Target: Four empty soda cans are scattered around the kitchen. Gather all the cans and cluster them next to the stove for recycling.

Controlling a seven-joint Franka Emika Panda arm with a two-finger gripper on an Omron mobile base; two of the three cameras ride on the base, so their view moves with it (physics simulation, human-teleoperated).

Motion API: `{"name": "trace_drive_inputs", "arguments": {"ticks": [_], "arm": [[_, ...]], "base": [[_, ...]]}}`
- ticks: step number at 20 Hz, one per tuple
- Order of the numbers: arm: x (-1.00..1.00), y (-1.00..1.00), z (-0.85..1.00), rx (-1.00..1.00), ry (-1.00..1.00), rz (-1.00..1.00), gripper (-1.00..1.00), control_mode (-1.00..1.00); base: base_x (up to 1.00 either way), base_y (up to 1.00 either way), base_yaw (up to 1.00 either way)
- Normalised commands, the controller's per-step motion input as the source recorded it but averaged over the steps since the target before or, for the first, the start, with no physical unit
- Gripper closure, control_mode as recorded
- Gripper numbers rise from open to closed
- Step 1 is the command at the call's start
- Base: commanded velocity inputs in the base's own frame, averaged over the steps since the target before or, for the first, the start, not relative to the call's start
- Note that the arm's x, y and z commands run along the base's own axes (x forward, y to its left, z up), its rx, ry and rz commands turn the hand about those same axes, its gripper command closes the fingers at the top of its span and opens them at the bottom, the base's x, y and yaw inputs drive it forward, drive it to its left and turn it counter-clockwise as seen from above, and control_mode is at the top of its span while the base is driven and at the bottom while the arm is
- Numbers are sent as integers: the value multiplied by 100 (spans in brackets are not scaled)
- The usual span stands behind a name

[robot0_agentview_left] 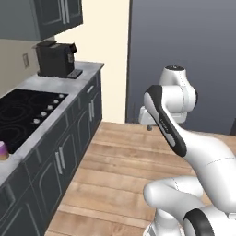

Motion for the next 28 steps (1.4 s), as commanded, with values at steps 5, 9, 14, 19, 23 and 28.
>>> {"name": "trace_drive_inputs", "arguments": {"ticks": [5, 9, 14, 19, 23, 28], "arm": [[0, 0, 0, 0, 0, 0, -100, 100], [0, 0, 0, 0, 0, 0, -100, 100], [0, 0, 0, 0, 0, 0, -100, 100], [0, 0, 0, 0, 0, 0, -100, 100], [0, 0, 0, 0, 0, 0, -100, 100], [0, 0, 0, 0, 0, 0, -100, 100]], "base": [[1, -17, -41], [0, -17, -42], [0, -17, -43], [0, -21, -42], [5, -24, -40], [16, -24, -37]]}}
